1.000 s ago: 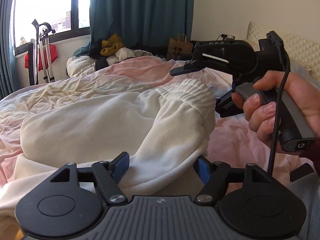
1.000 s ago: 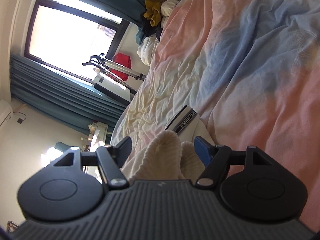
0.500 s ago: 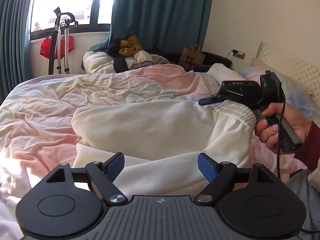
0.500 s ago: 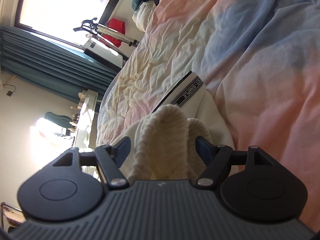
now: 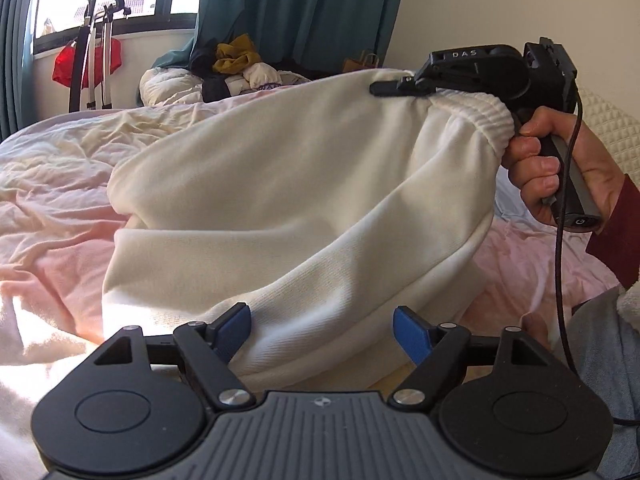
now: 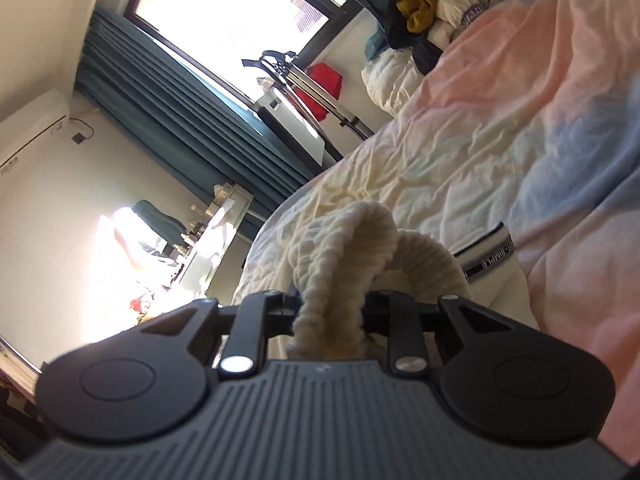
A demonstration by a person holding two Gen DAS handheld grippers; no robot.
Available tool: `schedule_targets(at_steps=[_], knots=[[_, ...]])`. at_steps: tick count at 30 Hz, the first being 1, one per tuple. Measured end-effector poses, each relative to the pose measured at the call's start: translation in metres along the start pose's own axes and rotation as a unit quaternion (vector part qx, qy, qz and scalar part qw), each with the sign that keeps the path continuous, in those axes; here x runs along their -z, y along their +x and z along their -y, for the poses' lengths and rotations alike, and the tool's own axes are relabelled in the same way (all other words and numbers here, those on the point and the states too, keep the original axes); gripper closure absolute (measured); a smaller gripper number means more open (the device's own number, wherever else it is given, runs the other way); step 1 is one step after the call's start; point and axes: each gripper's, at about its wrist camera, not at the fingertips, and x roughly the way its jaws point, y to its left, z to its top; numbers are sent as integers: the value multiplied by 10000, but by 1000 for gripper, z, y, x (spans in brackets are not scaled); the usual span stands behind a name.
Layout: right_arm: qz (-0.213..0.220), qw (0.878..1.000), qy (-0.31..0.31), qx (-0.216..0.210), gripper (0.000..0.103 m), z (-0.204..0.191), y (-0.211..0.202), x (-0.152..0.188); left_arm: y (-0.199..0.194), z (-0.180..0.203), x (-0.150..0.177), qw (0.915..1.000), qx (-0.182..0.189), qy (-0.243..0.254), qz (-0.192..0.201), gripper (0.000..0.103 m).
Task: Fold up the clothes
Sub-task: 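Grasp the ribbed cuff with the right gripper and lift it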
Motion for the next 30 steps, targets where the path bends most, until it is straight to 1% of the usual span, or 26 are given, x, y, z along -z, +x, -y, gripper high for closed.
schedule_targets(at_steps=[2,3,5,7,12,14,16,18,20,23,25,26,27,29,30], knots=[[85,9999,-112,86,77,0,2,-7,6,3,2,10000,25,4,-20,23],[78,9997,-28,222,77,7,4,-10,9,5,4,10000,32,6,-42,23],[-29,9977,265,621,77,30,10,-9,15,7,5,9999,74,-12,-114,23],[-174,9927,558,1059,77,54,17,-6,18,8,7,9998,90,22,-178,23],[-425,9902,425,1258,74,68,19,4,9,7,7,9998,140,-120,-56,23],[-397,9898,353,1321,71,59,14,8,4,4,4,9996,150,-251,42,23],[-371,9891,164,1416,69,46,6,14,-7,2,1,9988,150,-390,240,23],[-278,9896,51,1410,67,33,-7,21,-21,2,-4,9977,147,-462,465,21],[-164,9900,9,1403,64,21,-20,26,-34,1,-8,9968,42,-498,627,20],[13,9873,-61,1589,50,9,-41,35,-46,-9,-12,9943,-106,-780,723,19],[163,9831,106,1819,26,10,-61,47,-48,-19,-15,9918,-208,-1048,698,17],[238,9807,190,1934,21,11,-71,54,-47,-26,-16,9904,-282,-1194,635,16],[259,9800,341,1942,16,13,-78,55,-46,-32,-17,9887,-356,-1340,572,14],[302,9781,642,1956,16,16,-90,57,-45,-44,-19,9843,-503,-1630,445,14],[177,9788,757,1897,16,19,-89,57,-44,-50,-20,9821,-561,-1758,380,14]])
